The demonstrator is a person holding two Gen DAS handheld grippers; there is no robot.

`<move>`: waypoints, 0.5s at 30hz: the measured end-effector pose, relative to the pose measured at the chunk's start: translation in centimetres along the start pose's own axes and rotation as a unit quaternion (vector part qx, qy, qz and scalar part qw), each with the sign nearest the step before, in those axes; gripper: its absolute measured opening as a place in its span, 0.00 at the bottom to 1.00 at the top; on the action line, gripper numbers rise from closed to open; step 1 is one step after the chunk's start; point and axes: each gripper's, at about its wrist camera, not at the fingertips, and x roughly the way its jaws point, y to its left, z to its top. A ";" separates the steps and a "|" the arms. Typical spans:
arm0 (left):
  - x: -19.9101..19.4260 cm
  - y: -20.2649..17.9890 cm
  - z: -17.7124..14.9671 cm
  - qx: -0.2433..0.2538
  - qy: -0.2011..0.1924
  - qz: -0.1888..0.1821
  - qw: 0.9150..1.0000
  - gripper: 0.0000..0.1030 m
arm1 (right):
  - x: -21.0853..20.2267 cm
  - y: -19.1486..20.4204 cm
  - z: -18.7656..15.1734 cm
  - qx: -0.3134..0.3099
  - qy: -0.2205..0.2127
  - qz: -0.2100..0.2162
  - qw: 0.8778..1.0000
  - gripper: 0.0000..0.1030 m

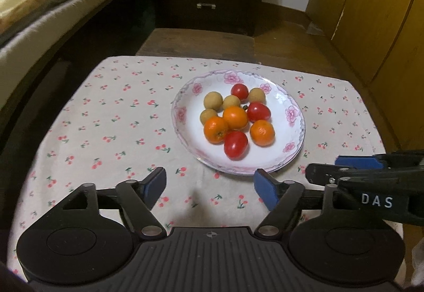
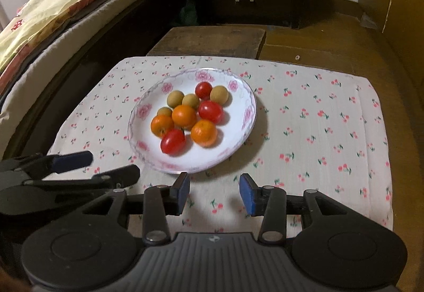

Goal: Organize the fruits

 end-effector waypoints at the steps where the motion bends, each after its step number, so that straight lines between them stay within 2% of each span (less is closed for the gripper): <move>1: -0.3 0.0 -0.3 0.002 -0.001 0.002 1.000 0.80 | -0.2 0.0 -0.2 0.002 -0.001 0.000 1.000 0.41; 15: -3.1 0.3 -2.9 -0.002 -0.016 0.016 1.000 0.88 | -3.3 0.5 -3.0 0.012 -0.014 0.008 1.000 0.44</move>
